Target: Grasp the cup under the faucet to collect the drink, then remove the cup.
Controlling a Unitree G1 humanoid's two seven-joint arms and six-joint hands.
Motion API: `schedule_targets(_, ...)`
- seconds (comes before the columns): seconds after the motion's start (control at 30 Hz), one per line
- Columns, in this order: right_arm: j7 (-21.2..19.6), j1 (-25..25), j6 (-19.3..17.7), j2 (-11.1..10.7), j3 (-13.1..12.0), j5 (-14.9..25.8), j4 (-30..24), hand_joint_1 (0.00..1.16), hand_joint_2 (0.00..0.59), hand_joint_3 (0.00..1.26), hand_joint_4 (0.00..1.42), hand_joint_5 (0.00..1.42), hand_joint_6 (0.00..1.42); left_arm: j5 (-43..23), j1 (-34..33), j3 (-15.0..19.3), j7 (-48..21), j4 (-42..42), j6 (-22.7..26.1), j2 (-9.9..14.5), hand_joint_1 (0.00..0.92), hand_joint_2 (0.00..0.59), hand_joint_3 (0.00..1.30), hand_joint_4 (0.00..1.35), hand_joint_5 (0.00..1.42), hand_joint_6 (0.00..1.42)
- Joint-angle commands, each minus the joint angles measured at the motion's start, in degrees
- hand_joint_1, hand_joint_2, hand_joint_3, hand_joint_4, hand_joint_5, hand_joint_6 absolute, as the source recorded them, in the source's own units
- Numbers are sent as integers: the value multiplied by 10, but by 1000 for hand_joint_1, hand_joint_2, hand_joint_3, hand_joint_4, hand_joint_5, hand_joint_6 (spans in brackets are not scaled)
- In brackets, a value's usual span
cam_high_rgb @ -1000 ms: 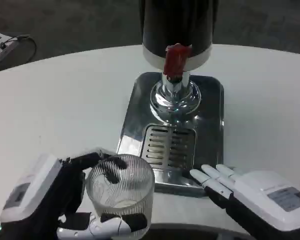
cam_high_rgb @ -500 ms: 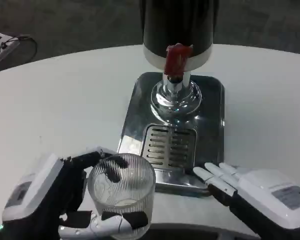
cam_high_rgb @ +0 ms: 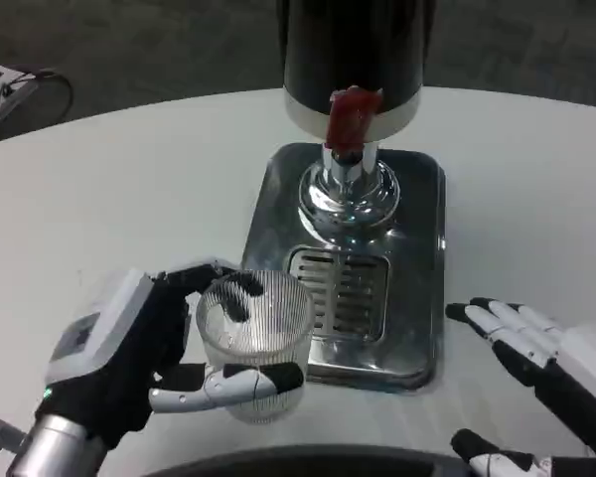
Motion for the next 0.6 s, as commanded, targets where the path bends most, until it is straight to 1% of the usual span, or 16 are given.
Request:
schedule_targets(0.03, -12, 31, -11, 1, -30, 20, -12, 385, 405, 36, 0, 0, 46, -27, -83, 19, 3, 97, -15, 41, 458, 0, 1068, 1163, 1364, 1424)
schedule_targets(0.1, -15, 38, -14, -1, -37, 25, -13, 386, 405, 39, 0, 0, 46, -36, -127, 21, -3, 146, -20, 60, 458, 0, 1068, 1163, 1364, 1424)
schedule_targets(0.2, -16, 46, -21, -3, -43, 31, -12, 386, 405, 41, 0, 0, 47, -40, -169, 13, 0, 191, -25, 72, 458, 0, 1068, 1163, 1364, 1424)
schedule_targets(0.3, -18, 48, -24, -4, -44, 34, -11, 387, 406, 43, 0, 0, 47, -31, -199, 1, 11, 213, -21, 67, 458, 0, 1066, 1163, 1364, 1424)
schedule_targets(0.4, -20, 47, -25, -4, -47, 38, -9, 387, 406, 43, 0, 0, 47, -17, -223, -13, 23, 224, -11, 57, 458, 0, 1064, 1163, 1364, 1424)
schedule_targets(0.6, -23, 56, -32, -9, -62, 48, -5, 387, 406, 43, 0, 0, 47, 11, -271, -52, 41, 262, 9, 38, 458, 0, 1058, 1163, 1364, 1424)
